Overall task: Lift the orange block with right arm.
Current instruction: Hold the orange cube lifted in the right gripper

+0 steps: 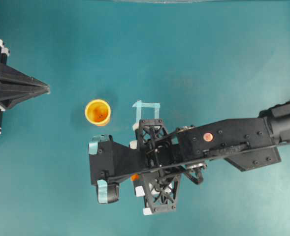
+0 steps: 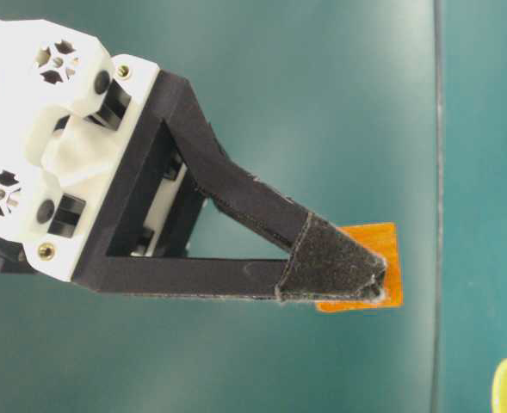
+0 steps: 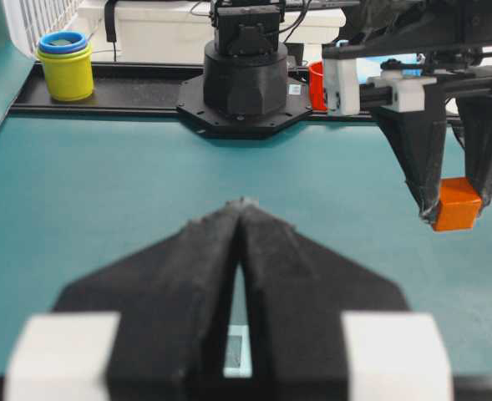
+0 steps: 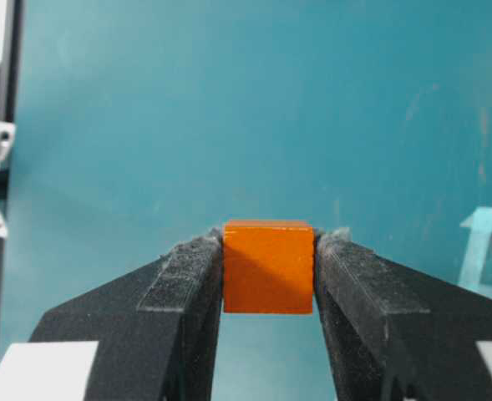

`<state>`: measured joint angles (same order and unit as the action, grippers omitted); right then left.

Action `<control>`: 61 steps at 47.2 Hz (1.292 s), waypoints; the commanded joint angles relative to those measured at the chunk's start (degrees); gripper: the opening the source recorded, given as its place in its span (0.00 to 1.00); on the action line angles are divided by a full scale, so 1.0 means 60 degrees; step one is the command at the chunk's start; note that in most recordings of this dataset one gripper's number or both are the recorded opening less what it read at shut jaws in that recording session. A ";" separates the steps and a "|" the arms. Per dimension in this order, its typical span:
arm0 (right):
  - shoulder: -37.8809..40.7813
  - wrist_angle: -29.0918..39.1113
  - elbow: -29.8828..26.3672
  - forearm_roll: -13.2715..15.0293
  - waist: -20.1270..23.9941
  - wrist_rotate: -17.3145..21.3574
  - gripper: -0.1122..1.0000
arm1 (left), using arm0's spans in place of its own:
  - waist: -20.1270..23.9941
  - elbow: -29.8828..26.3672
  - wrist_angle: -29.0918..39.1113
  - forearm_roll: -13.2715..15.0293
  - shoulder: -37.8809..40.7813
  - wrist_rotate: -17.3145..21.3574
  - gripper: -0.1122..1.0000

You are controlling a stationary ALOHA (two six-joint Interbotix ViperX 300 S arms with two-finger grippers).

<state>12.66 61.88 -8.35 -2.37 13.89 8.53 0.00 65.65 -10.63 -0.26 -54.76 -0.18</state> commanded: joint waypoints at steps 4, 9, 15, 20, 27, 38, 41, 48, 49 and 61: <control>-0.0454 -0.0029 -0.0293 -0.0015 -0.0015 0.0029 0.46 | -0.0015 -0.0264 -0.0044 -0.0015 0.0059 0.0015 0.10; -0.0454 -0.0015 -0.0278 -0.0015 -0.0015 0.0044 0.46 | -0.0015 -0.0264 -0.0044 -0.0015 0.0059 0.0015 0.10; -0.0439 -0.0015 -0.0293 -0.0015 -0.0015 0.0044 0.46 | -0.0015 -0.0264 -0.0044 -0.0015 0.0059 0.0015 0.10; -0.0454 -0.0015 -0.0293 -0.0015 -0.0015 0.0044 0.46 | 0.0000 -0.0264 -0.0044 -0.0015 0.0059 0.0015 0.10; -0.0454 -0.0015 -0.0293 -0.0015 -0.0015 0.0044 0.46 | 0.0000 -0.0264 -0.0029 -0.0015 0.0059 0.0015 0.10; -0.0454 0.0103 -0.0278 -0.0015 -0.0015 0.0029 0.46 | 0.0000 -0.0278 -0.0044 -0.0015 0.0059 0.0015 0.10; -0.0439 0.0161 -0.0293 -0.0015 -0.0015 0.0029 0.46 | -0.0015 -0.0278 -0.0029 -0.0015 0.0059 0.0015 0.10; -0.0439 0.0190 -0.0293 -0.0015 -0.0015 0.0044 0.46 | -0.0015 -0.0278 -0.0044 -0.0015 0.0059 0.0015 0.10; -0.0454 0.0190 -0.0293 0.0000 -0.0015 0.0029 0.46 | 0.0000 -0.0264 -0.0044 -0.0015 0.0073 0.0015 0.10; -0.0454 0.0190 -0.0293 -0.0015 -0.0015 0.0044 0.46 | -0.0015 -0.0264 -0.0044 -0.0015 0.0059 0.0015 0.10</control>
<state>12.66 63.02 -8.35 -2.37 13.89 8.35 0.00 65.65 -10.46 -0.26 -54.76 -0.18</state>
